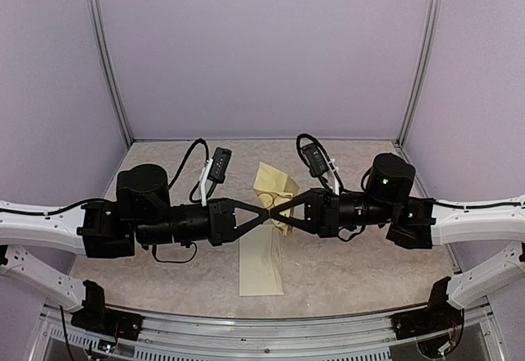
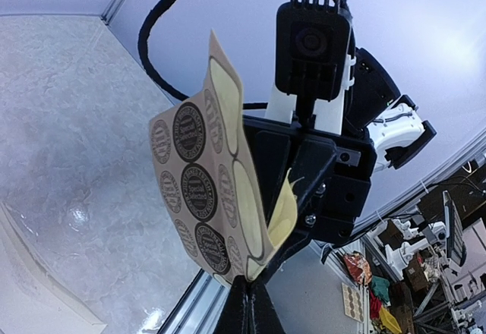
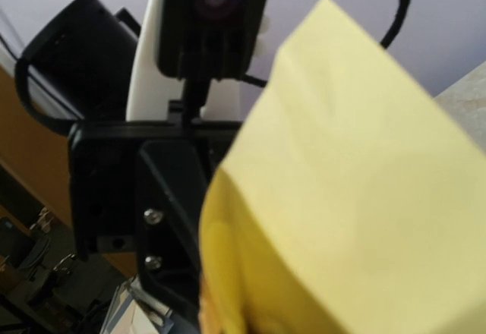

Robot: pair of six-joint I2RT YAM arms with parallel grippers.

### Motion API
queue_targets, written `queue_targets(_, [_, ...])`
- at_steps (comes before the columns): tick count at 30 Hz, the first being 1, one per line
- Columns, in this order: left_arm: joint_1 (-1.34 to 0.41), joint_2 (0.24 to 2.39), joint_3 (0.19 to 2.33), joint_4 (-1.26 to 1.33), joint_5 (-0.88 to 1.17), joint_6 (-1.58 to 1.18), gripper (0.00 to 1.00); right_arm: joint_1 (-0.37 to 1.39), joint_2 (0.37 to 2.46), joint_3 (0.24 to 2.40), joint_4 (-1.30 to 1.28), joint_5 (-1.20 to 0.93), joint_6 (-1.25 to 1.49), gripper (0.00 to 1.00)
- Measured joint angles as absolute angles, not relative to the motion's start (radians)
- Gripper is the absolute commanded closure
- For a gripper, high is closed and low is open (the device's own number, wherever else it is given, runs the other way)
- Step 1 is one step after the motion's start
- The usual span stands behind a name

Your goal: Place the letter into the envelope and seal it

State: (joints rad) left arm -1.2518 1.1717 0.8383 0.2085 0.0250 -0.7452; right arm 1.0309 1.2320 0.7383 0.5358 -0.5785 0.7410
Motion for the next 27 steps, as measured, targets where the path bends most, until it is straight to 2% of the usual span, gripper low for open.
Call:
queue_targets(15, [-1.251,1.126,0.825,0.139,-0.034,-0.755,0.99,1.025,1.145,0.707,0.460,-0.421,0.732,1.00])
queue_targets(22, [-1.250,1.132,0.828,0.139,-0.030,-0.751,0.67,1.025,1.164,0.708,0.452,-0.432,0.721,1.00])
queue_targets(27, [-1.246,1.182,0.860,0.150,-0.021,-0.744,0.58,1.026,1.206,0.721,0.432,-0.448,0.707,1.00])
